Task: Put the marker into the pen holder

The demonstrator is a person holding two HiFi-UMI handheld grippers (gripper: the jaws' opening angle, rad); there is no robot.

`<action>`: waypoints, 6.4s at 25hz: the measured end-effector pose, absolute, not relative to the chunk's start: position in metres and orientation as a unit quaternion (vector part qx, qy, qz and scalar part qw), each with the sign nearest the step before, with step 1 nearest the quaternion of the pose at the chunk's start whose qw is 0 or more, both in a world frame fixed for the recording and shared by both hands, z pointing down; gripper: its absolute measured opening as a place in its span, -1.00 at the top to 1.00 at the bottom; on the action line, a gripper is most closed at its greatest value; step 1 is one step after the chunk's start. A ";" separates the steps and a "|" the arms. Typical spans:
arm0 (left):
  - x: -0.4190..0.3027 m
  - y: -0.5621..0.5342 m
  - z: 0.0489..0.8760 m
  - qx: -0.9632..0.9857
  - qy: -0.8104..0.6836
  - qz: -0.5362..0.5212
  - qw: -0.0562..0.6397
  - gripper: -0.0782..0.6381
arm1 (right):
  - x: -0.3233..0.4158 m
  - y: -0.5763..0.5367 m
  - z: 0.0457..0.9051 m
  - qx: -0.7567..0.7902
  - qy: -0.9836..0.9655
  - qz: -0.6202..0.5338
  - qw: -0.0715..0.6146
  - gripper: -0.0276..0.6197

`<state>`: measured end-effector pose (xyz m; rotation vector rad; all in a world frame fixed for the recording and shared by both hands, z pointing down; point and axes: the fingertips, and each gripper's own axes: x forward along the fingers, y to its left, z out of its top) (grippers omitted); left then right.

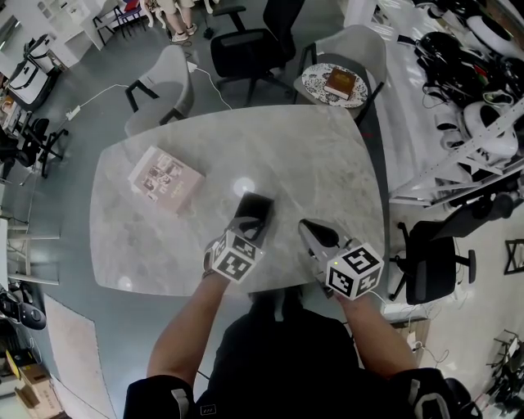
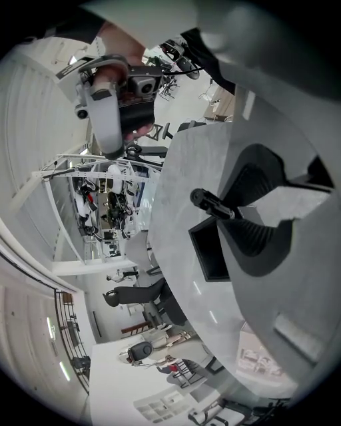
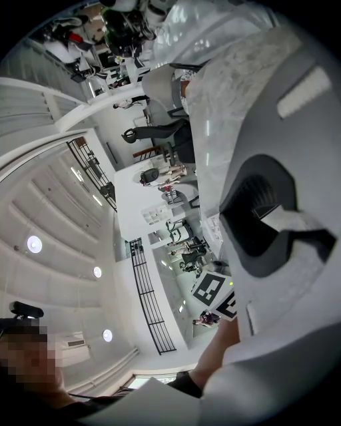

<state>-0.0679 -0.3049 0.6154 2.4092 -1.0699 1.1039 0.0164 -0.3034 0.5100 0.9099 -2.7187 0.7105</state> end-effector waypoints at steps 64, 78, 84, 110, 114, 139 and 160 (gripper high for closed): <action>-0.056 -0.364 0.612 0.826 -0.369 0.404 0.134 0.43 | 0.035 -0.309 0.521 0.323 -0.904 0.261 0.103 0.91; -0.042 -0.377 0.616 0.822 -0.371 0.415 0.119 0.61 | 0.051 -0.319 0.526 0.336 -0.897 0.269 0.099 0.91; -0.047 -0.361 0.609 0.827 -0.373 0.403 0.117 0.64 | 0.044 -0.315 0.525 0.330 -0.899 0.269 0.098 0.91; -0.062 -0.285 0.560 0.819 -0.450 0.349 0.070 0.46 | 0.019 -0.261 0.512 0.248 -0.931 0.249 0.101 0.91; -0.067 -0.270 0.519 0.825 -0.484 0.283 0.064 0.46 | 0.027 -0.254 0.491 0.255 -0.934 0.237 0.085 0.91; -0.247 -0.074 0.415 0.845 -0.521 0.081 0.088 0.75 | -0.089 -0.095 0.410 0.339 -0.926 0.152 0.064 0.91; -0.244 -0.098 0.394 0.795 -0.594 0.066 0.100 0.75 | -0.069 -0.115 0.356 0.310 -0.948 0.050 0.059 0.91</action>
